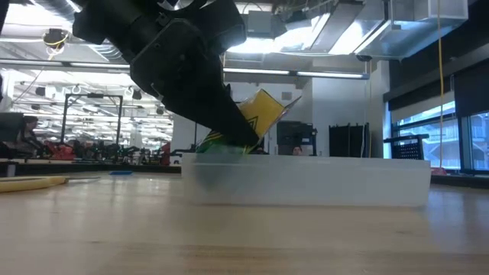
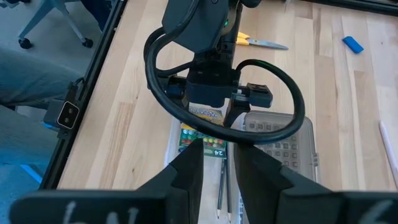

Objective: Pack school essentials
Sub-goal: Put the yellow box of crayons into the transparent supply box

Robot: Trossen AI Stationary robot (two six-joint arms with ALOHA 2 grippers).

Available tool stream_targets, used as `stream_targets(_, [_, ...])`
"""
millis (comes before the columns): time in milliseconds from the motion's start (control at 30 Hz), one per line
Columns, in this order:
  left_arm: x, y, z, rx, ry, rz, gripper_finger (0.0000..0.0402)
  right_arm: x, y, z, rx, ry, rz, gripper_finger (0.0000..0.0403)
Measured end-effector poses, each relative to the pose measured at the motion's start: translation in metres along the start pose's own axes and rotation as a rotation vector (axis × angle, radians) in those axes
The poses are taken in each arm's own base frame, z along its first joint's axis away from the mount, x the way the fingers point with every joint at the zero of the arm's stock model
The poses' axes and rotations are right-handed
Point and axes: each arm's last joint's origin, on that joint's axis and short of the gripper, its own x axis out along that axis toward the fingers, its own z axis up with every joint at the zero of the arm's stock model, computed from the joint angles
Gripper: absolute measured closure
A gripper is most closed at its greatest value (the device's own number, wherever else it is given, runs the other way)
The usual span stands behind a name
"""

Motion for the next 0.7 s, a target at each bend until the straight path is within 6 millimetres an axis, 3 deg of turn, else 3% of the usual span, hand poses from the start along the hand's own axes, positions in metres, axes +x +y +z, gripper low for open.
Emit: stream_targets(700, [-0.0001, 0.0002, 0.0003, -0.002, 0.003, -0.020, 0.0115, 0.0000, 0.0001, 0.0000, 0.000, 0.000, 0.000, 0.0311])
